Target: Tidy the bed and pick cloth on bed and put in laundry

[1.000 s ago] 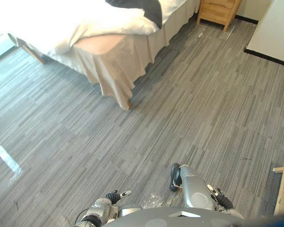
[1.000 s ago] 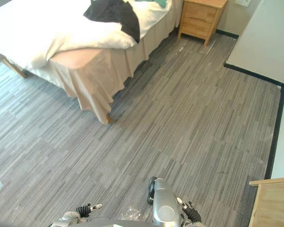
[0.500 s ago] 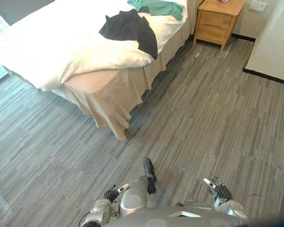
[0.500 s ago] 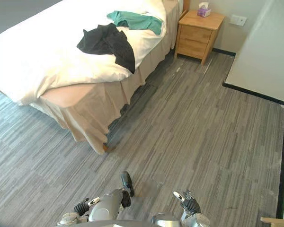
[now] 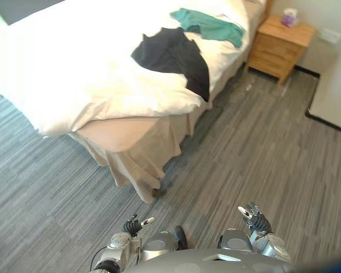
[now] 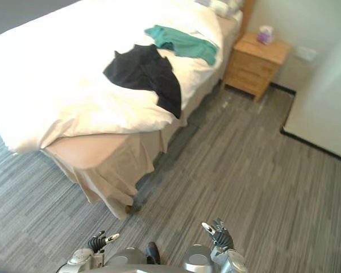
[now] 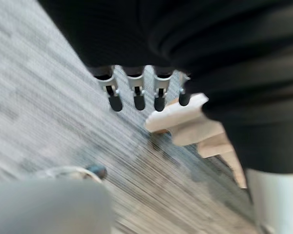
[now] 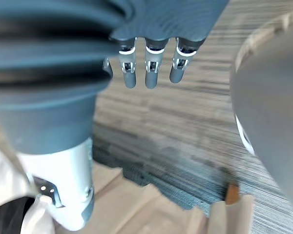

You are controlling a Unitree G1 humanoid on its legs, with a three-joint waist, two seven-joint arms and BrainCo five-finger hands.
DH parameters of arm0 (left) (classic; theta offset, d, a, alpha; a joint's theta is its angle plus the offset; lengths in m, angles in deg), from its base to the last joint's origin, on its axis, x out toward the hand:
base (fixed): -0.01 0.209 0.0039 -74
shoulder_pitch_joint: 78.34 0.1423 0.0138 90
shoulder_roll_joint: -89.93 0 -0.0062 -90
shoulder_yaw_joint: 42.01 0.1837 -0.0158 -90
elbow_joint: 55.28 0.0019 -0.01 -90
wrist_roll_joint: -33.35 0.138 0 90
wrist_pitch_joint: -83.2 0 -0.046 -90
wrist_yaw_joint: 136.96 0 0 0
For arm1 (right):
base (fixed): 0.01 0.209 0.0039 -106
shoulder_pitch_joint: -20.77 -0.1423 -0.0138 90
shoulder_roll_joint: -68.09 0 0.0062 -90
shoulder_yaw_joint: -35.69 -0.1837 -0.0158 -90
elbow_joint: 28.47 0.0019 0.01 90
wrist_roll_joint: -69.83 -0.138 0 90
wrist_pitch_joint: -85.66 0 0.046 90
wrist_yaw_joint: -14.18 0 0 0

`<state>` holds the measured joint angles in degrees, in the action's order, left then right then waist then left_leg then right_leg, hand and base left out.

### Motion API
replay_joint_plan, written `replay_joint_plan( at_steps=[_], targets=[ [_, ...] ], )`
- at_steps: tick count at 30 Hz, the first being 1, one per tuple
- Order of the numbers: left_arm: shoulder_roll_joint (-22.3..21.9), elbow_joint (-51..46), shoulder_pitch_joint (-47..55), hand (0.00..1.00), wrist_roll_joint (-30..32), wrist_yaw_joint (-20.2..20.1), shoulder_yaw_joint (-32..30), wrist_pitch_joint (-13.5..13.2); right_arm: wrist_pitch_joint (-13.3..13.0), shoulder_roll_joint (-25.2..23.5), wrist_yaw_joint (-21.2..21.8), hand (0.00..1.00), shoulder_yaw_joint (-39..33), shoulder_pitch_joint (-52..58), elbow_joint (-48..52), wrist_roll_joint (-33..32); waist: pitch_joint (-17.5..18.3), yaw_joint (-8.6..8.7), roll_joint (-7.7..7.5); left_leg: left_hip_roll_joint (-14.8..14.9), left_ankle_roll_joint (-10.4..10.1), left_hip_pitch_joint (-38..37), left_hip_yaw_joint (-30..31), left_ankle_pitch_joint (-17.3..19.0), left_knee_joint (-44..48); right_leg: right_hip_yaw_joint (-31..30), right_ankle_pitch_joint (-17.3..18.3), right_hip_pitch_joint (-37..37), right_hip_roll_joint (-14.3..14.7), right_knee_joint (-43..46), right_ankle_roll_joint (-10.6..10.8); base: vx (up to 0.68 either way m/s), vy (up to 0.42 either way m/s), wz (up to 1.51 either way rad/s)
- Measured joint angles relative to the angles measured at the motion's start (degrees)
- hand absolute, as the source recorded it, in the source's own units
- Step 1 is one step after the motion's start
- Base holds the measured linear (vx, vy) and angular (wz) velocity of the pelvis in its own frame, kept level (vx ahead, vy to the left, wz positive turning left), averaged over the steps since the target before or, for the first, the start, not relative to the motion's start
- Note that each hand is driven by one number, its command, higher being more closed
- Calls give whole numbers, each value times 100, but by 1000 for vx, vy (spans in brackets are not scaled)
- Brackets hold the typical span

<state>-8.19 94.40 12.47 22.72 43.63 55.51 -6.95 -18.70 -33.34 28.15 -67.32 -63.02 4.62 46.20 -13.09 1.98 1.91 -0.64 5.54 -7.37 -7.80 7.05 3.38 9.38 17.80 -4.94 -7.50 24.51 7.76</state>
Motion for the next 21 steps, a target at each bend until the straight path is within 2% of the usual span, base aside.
replay_joint_plan(
  at_steps=[1, 2, 3, 4, 5, 6, 7, 9, 12, 15, 18, 21],
  targets=[
    [-69, 11, 9, 0, -1, -25, 74, 33, -38, -13, -4, 0, 0, 66, -3, -38, 1, 65, -1, -12, -66, -70, 447, 4, -41, -496, -278, -110, 125, -394, -41, 310, -224, 176],
    [-86, 6, 4, 0, 6, -26, 59, 65, -41, -25, -8, 0, 0, 104, -4, -50, 4, 79, -7, -19, -108, -90, 663, 24, -29, -749, -413, -156, 159, -569, -41, 369, -317, 186],
    [-97, 8, 4, 0, 7, -25, 86, 100, -42, -77, -1, 0, 2, 143, -8, -49, 48, 75, -89, -56, -220, -114, 995, 72, -11, -1191, -739, -163, 179, -960, -30, 373, -396, 157],
    [-17, 6, 41, 0, -3, -23, 55, 98, -54, -175, 19, 0, 26, 153, -10, -45, 125, 53, -264, -181, -373, -127, 1236, 173, 71, -1563, -1103, -147, 89, -1337, -17, 311, -385, 145],
    [21, 14, 37, 0, 0, -20, 36, 96, -70, -214, 53, 0, 36, 152, -19, -37, 160, 46, -421, -242, -458, -143, 1323, 235, 127, -1623, -1535, -123, 19, -1337, -28, 290, -407, 115],
    [-44, 7, 58, 0, -6, -17, 11, 94, -77, -164, 89, 0, 52, 65, -56, -21, 172, 25, -234, -25, -606, -127, 1320, 322, 199, -1336, -1460, -25, 111, -1266, -190, 268, -341, 92],
    [-192, 3, 147, 0, -54, -20, -11, 66, -90, -32, 154, 0, 96, -93, -41, 46, 278, 0, 41, 229, -691, -62, 1217, 379, 187, -1057, -1408, 58, 269, -1402, -298, 249, -297, 73],
    [-301, 3, 195, 0, -222, -21, -153, 43, -93, 81, 260, 0, 318, -266, -40, 237, 287, 1, 165, 402, -800, -53, 1235, 370, 168, -839, -1361, 170, 391, -1487, -400, 204, -234, 59],
    [-288, -33, 219, 0, -232, -56, -268, -46, -104, 54, 587, 0, 616, -385, -43, 487, 309, -54, 113, 582, -927, 11, 1147, 336, 310, -412, -1235, 423, 512, -1595, -594, 141, -178, 59],
    [-195, -182, 219, 0, -223, -75, -321, -6, -39, -12, 709, 0, 780, -357, -41, 478, 317, -149, -29, 627, -1033, 326, 735, 237, 702, 48, -1204, 638, 396, -1788, -641, 79, -121, 75],
    [-234, -221, 223, 0, -199, -19, -321, -7, 200, -16, 604, 0, 802, -217, -75, 483, 311, -164, -34, 616, -1072, 397, -5, 98, 713, 506, -1197, 907, 248, -1934, -644, 21, -3, 86],
    [-256, -219, 238, 0, -197, -22, -317, -2, 275, -12, 403, 0, 822, -223, -162, 483, 331, -191, -74, 512, -1008, 176, -114, -137, 237, 731, -1213, 1086, 185, -2039, -617, -3, 26, 50]
  ],
)
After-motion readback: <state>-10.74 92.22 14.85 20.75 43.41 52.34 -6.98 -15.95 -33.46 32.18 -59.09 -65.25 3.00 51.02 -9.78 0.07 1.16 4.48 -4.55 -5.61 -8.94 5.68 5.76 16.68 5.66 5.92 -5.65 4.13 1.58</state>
